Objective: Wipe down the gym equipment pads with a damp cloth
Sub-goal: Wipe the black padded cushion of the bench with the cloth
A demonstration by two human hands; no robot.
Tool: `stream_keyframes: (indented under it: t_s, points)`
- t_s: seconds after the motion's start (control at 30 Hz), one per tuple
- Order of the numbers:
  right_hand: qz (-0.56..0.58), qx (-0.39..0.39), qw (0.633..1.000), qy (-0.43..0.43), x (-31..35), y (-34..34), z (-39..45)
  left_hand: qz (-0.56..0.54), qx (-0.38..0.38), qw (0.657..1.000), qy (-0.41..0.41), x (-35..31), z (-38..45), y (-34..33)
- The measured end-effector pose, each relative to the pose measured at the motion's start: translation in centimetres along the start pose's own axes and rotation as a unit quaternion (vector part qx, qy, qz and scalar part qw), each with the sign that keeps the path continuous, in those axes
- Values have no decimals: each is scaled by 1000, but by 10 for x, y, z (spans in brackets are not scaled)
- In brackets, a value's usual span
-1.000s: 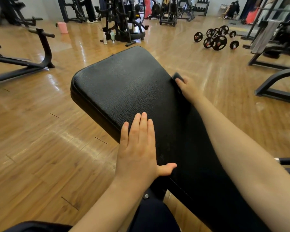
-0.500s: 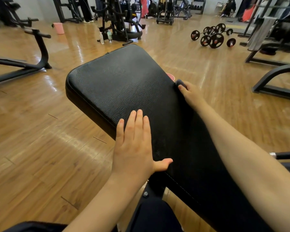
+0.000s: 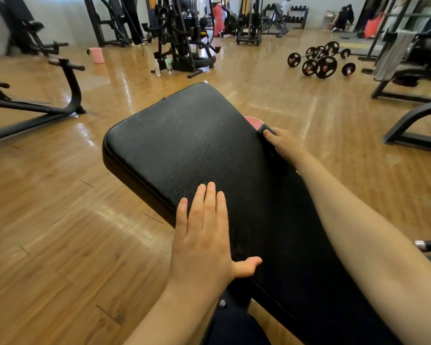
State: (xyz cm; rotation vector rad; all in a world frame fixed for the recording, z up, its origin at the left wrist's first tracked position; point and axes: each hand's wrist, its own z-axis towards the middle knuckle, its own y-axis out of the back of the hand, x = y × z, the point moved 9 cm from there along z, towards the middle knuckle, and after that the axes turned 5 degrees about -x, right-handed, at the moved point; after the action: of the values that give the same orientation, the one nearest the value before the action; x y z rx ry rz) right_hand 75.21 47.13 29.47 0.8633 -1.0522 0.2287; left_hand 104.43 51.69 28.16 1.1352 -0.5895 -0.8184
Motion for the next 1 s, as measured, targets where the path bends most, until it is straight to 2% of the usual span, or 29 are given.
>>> stream_keyframes:
  t_s: [0.17, 0.33, 0.47, 0.63, 0.77, 0.93, 1.0]
  points:
    - [43, 27, 997, -59, -50, 14, -30, 8, 27, 1000, 8, 1, -3, -2]
    - [12, 18, 995, -98, -100, 46, -80, 24, 28, 999, 14, 0, -1, 1]
    - [3, 55, 995, -85, -82, 34, -51, 43, 40, 998, 16, -1, -3, 0]
    - [65, 48, 997, -14, -27, 7, -13, 69, 27, 997, 11, -2, -3, 0]
    - [87, 25, 996, 4, -34, 11, -25, 94, 64, 994, 0, -6, 0, -2]
    - [89, 8, 996, 26, -35, 14, -24, 146, 25, 987, -63, -29, 23, 20]
    - [85, 10, 996, 32, -35, 15, -24, 132, 44, 988, -66, -28, 26, 13]
